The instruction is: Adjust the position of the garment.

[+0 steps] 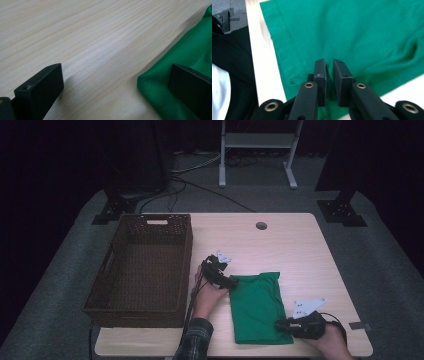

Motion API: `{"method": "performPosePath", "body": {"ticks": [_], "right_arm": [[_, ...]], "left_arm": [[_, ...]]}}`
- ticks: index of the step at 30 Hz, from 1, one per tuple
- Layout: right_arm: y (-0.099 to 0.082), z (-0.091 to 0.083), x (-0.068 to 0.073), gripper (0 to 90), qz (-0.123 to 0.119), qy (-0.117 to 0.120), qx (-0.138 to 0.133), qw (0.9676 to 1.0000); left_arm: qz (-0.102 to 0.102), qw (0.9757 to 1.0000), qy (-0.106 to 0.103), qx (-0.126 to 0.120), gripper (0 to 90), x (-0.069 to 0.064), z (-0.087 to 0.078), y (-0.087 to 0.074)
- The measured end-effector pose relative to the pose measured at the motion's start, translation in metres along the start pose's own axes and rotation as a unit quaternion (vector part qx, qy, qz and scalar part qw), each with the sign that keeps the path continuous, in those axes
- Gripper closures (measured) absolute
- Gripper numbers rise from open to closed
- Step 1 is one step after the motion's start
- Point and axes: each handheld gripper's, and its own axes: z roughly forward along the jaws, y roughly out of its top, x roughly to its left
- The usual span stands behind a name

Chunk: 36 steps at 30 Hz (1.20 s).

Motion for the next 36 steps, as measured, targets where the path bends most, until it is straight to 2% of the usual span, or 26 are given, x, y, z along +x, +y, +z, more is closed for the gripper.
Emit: {"method": "performPosePath", "body": {"ticks": [2, 14, 16, 19, 22, 26, 29, 32, 36], "right_arm": [[-0.004, 0.0, 0.002, 81.1, -0.001, -0.004, 0.011, 0.9999], [-0.023, -0.019, 0.007, 76.8, 0.004, -0.004, 0.009, 0.9999], [-0.025, -0.022, 0.007, 67.7, 0.006, -0.002, 0.002, 1.0], [-0.024, -0.027, 0.005, 43.4, 0.017, -0.015, -0.022, 0.9995], [-0.019, -0.029, -0.001, 23.7, 0.033, -0.028, -0.046, 0.998], [-0.01, -0.024, -0.009, 7.5, 0.037, -0.05, -0.058, 0.9964], [-0.002, -0.019, -0.016, 2.9, 0.038, -0.061, -0.066, 0.9952], [0.008, -0.015, -0.024, 2.5, 0.039, -0.077, -0.068, 0.9939], [0.021, -0.01, -0.036, 2.5, 0.036, -0.081, -0.078, 0.993]], "left_arm": [[0.0, 1.0, 0.0, 0.0, 0.0, 0.0, 0.0, 0.0], [0.001, 1.0, -0.001, 0.0, 0.0, 0.0, 0.0, 0.0], [0.001, 1.0, -0.001, 0.0, 0.0, 0.0, 0.0, 0.0], [-0.001, 1.0, -0.001, -0.001, 0.0, -0.001, 0.0, 0.0], [0.001, 1.0, -0.001, 0.0, 0.0, 0.0, 0.0, 0.0], [0.001, 1.0, -0.001, 0.0, 0.0, 0.0, 0.0, 0.0], [0.001, 1.0, -0.001, 0.0, 0.0, 0.0, 0.0, 0.0], [0.001, 1.0, -0.001, 0.0, 0.0, 0.0, 0.0, 0.0], [0.001, 1.0, -0.001, 0.0, 0.0, 0.0, 0.0, 0.0]]}}
